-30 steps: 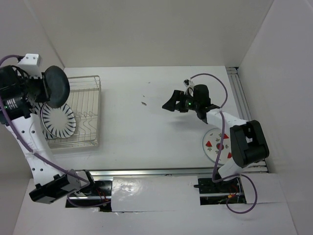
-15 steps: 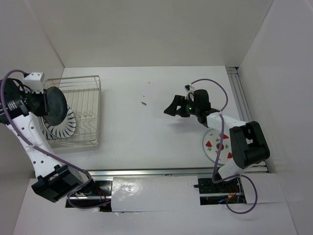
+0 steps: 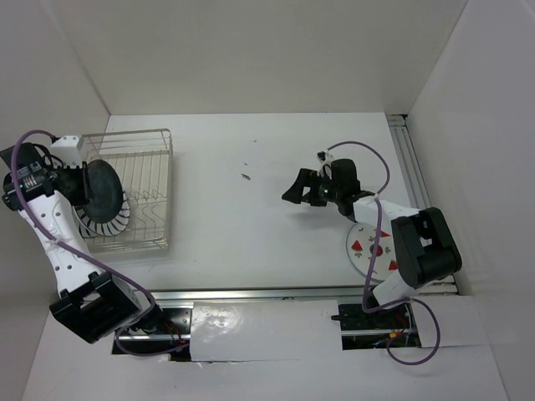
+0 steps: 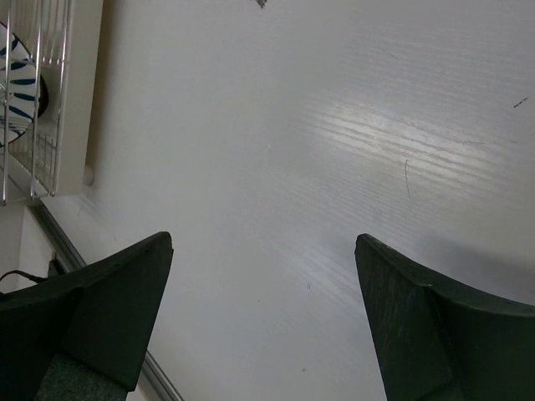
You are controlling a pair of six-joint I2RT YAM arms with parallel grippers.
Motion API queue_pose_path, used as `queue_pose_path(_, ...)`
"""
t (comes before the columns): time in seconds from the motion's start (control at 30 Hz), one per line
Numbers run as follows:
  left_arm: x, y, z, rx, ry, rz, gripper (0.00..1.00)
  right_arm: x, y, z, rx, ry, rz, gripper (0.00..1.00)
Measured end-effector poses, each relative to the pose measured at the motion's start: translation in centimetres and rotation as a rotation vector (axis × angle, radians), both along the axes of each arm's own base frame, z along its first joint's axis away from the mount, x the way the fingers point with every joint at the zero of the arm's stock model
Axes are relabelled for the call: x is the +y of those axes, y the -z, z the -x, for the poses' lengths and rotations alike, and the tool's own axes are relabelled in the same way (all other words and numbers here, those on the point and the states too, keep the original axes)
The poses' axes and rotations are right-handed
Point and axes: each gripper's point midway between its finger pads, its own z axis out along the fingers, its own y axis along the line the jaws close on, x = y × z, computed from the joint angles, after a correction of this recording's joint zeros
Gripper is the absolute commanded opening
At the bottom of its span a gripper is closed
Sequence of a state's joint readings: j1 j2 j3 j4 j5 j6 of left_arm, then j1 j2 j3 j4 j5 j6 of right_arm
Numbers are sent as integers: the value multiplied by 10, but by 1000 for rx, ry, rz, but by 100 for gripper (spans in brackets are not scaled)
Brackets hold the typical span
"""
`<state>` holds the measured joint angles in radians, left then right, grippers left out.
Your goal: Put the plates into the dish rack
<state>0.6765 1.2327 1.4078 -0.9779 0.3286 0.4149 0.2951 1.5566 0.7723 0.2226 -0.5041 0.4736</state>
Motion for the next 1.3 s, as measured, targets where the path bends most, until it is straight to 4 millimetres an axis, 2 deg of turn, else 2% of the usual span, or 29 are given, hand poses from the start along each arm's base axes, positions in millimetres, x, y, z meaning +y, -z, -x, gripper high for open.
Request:
queue_pose_path(0.17,11,8,-7,-5,-28,-22,0,-3,1,2,-2,15,9,97)
queue_pose_path(0.43,10,21,-11,0,-43,13,0,-12,-2,5,-23,59,27,98)
queue_pose_path(0.6,3,41,-9,27,-34,59,0,-20,4,3,5,111,34,98)
queue_pose_path(0.83,-4,69,-3,77,-33,107,0,-50,20,10,78,222,20,98)
queue_pose_path(0.97,-7,76,-6,78,-33,110,0,-68,12,11,66,288,12,99)
queue_pose_path(1.07,-7,79,-9,70,-29,104,11,-82,4,10,42,339,7,99)
queue_pose_path(1.17,-7,80,-10,64,-30,101,38,-102,2,13,45,411,17,99)
queue_pose_path(1.2,-7,80,-10,61,-29,99,43,-109,3,14,50,437,25,99)
queue_pose_path(1.23,-7,81,-10,62,-29,94,55,-118,4,16,61,468,31,99)
queue_pose_path(1.3,-5,81,-10,65,-28,79,68,-134,5,19,74,529,46,99)
